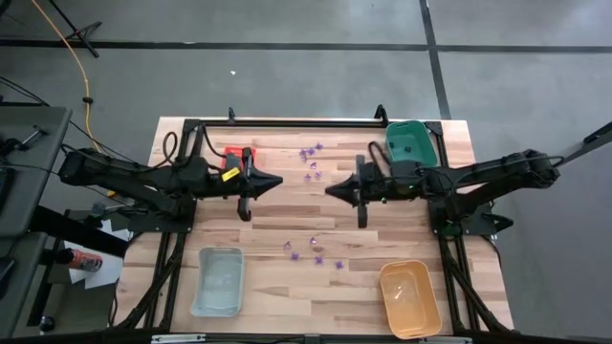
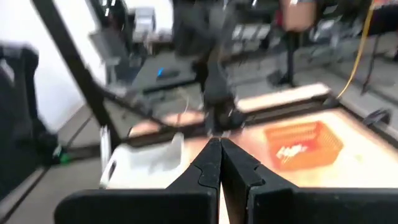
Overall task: Sort Halloween decoration
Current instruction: Put the violet hat toy into the gray bin
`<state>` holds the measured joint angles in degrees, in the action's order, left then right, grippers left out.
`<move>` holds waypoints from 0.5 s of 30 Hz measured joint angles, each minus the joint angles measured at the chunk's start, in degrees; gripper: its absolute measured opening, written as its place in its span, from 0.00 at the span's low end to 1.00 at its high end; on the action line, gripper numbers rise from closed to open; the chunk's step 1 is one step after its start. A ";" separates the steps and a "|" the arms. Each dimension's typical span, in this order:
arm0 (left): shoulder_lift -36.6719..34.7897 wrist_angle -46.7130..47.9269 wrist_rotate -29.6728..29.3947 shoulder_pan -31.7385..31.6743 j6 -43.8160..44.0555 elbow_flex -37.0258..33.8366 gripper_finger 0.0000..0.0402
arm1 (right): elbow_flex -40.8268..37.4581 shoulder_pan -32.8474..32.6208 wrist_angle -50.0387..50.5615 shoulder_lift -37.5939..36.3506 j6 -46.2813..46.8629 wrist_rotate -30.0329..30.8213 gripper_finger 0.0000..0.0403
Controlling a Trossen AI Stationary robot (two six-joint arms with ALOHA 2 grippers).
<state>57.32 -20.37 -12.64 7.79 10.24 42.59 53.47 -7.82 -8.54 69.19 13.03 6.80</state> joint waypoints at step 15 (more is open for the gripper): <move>0.00 -0.58 -0.63 0.00 0.20 0.00 0.00 | 16.72 -0.58 31.25 29.18 -15.86 -13.77 0.08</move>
<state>57.32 -20.95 -13.28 7.79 10.44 42.59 70.19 -8.40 22.71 98.37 -2.84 -6.98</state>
